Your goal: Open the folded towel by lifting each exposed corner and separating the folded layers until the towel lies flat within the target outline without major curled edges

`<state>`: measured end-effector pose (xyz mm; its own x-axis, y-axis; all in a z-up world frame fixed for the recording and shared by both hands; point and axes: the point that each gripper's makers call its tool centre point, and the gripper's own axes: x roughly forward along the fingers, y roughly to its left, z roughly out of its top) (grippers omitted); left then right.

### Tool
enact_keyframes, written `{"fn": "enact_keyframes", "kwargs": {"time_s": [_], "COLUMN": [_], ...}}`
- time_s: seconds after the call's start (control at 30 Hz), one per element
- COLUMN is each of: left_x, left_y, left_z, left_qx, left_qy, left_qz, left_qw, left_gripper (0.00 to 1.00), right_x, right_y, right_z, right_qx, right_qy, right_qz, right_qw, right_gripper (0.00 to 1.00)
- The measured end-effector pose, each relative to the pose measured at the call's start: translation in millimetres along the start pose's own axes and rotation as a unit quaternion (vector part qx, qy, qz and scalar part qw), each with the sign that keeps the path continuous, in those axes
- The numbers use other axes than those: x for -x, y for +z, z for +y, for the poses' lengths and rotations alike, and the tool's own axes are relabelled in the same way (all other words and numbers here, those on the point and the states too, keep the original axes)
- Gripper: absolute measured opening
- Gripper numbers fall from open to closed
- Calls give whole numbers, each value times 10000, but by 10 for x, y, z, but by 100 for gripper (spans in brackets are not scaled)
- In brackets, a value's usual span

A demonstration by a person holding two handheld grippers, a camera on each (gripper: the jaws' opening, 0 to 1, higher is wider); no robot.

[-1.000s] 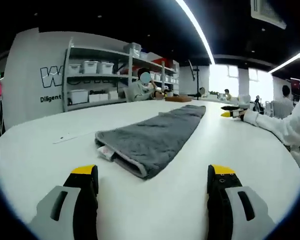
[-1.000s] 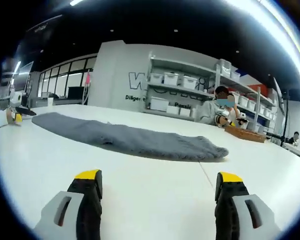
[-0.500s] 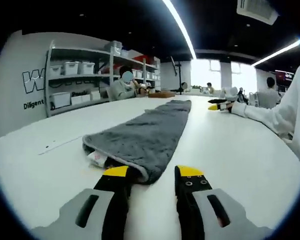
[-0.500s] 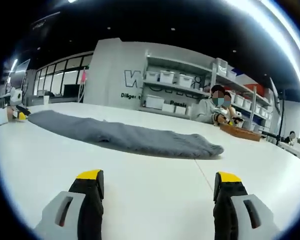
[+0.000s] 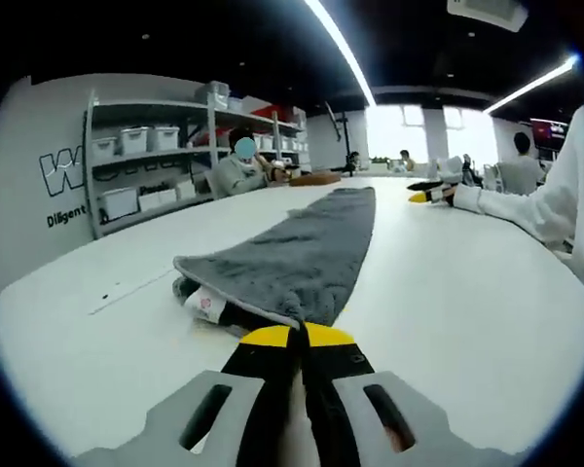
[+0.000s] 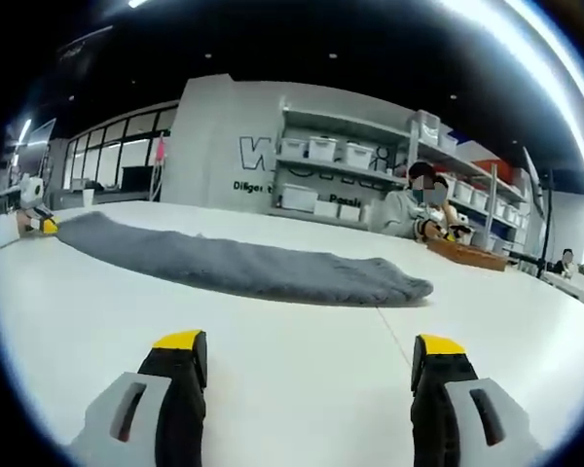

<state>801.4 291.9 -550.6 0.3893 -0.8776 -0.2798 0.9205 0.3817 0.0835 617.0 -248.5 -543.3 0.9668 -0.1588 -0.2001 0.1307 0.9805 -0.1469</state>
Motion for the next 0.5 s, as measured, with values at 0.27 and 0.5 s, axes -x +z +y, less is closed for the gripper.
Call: {"fn": "enact_keyframes", "kwargs": {"time_s": [0.27, 0.5], "left_x": [160, 479], "left_y": [-84, -172], "left_z": [262, 591], "left_qx": [-85, 289], "left_qy": [500, 1109], "left_qz": [171, 74], "left_qw": [9986, 9934], "left_gripper": [2, 2], "right_x": [9, 19], "right_y": [2, 23], "right_z": [13, 18], "right_qx": [-29, -131], "right_qy": [25, 50], "right_qz": [-21, -88], "right_qw": [10000, 9999], "right_gripper": [85, 84]}}
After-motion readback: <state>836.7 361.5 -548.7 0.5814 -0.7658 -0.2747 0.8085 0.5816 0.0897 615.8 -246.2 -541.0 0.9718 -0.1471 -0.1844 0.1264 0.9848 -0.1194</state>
